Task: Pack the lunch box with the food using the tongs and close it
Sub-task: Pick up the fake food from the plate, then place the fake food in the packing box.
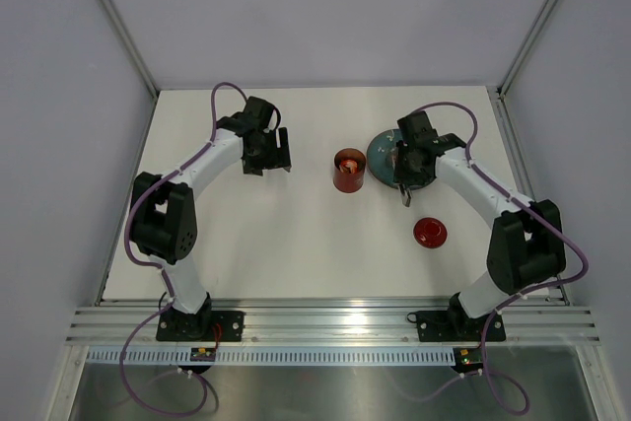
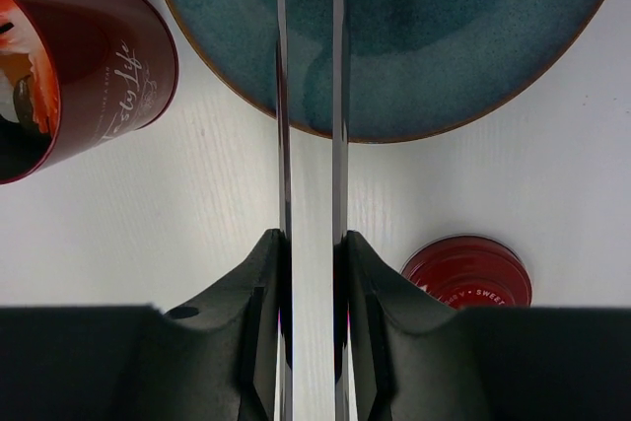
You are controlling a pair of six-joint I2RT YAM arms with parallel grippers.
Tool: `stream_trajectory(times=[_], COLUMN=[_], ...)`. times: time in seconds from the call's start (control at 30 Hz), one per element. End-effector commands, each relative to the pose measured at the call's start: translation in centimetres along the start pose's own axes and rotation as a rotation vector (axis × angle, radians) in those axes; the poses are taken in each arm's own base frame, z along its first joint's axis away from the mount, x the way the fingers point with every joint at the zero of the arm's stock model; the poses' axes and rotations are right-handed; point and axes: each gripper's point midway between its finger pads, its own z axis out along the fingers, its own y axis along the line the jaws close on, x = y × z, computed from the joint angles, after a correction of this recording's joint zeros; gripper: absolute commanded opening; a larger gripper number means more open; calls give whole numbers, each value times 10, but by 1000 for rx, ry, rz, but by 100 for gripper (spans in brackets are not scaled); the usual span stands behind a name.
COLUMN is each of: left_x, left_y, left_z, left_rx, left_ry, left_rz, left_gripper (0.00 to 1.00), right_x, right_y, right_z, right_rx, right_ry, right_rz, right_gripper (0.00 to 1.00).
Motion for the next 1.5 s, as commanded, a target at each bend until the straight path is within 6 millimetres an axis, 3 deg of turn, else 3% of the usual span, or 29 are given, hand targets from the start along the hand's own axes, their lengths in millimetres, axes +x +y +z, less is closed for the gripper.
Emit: stream_trajectory(times=[0.0,0.43,0.6,0.77,0.87,1.03,1.47], left_x=[-16,-14,-15,-15,-14,-14,-11], left_y=[-6,-5,-10,-11,-10,-9,-6], left_z=[-8,-8,-10,-10,-9,-10,-10], left_rx=[16,22,46,46,45,41,32], left_ry=[-44,-44,-46,-47,-45,-50,-46], left_rz=[1,-3,-18,-18,-23,-22,-18], left_gripper=[77,77,77,77,77,77,77], right_x=[-24,-28,-30,-23,-14,-2,6], right_y=[3,3,27,55,77,93,101], right_z=[-31,-83,-115,-133,-133,-118,-110], right_rx=[-33,-67,-147,-204,-251,-262,-264], right_ry=[-101,-159,-201,-211,-191,-146,-112], right_rz=[34,58,31,-21,-56,-90,-94], right_gripper=[19,18,17,18,18,20,34])
